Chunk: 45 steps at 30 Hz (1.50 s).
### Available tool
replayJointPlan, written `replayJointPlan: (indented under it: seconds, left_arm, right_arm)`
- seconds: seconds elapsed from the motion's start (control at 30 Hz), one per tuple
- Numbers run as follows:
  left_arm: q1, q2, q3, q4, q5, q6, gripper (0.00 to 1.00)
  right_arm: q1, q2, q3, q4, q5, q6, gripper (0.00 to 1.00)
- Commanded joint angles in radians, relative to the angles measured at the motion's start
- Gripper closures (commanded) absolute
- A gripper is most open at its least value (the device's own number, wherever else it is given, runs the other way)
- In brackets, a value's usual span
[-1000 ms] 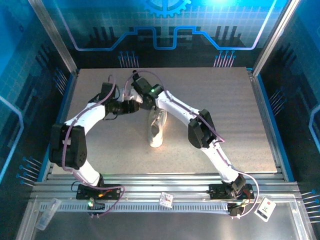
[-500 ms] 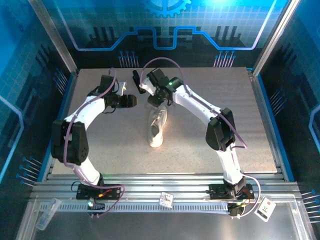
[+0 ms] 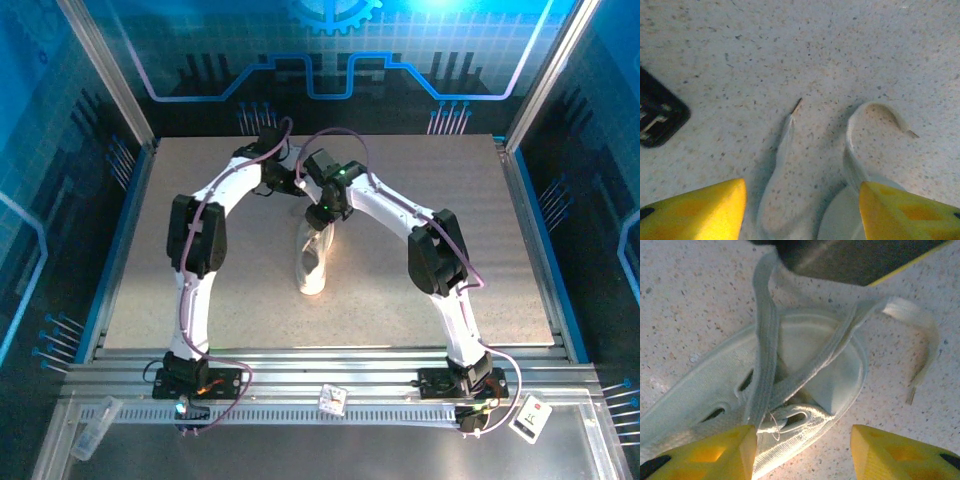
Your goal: Tie the shoes
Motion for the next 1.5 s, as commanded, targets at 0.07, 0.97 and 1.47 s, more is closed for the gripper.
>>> replayJointPlan:
  seconds: [0.07,0.97,1.47]
  left_arm:
    - [0.006,0.123,0.171,-0.138,-0.042,0.076,0.39]
    - [-0.018,0.275,0.332,-0.393,-0.132,0.066,0.63]
    - [0.055,-0.213,-0.443,0.012,-0.046,-0.186,0.95]
  right_arm:
    - [-0.019,0.041,0.004,-0.037,-0.01,0.032,0.49]
    - [-0.026,-0.023,-0.159,0.083,-0.062,0.123,0.96]
    - [-0.026,-0.112,-0.247,0.146,-0.094,0.153,0.98]
